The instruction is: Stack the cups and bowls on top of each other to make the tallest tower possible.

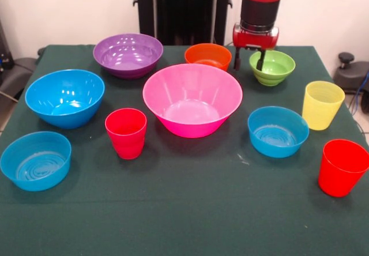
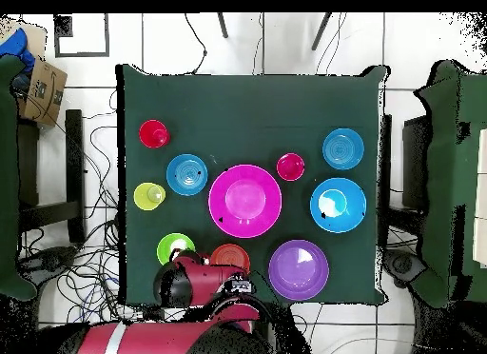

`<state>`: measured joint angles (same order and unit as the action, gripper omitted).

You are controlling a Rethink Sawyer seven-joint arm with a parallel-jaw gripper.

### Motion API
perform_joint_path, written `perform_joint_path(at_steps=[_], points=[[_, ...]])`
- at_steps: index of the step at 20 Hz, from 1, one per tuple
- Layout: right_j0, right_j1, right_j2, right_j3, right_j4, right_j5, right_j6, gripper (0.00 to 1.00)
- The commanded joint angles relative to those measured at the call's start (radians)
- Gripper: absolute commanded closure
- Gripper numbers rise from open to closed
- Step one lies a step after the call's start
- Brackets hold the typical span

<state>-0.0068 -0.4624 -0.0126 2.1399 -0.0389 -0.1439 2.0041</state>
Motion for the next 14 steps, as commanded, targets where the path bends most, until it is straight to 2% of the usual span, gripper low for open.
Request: perform_joint_path(at_steps=[1, 6, 7, 14], points=[[0.009, 0.037, 0.038, -0.068, -0.030, -0.056, 0.118, 0.00], [0.018, 0.041, 0.026, -0.072, -0.025, -0.073, 0.124, 0.00], [0.018, 0.042, 0.026, -0.071, -0.025, -0.074, 0.126, 1.00], [-0.001, 0.031, 0.054, -0.064, -0.032, -0.037, 0.124, 1.00]])
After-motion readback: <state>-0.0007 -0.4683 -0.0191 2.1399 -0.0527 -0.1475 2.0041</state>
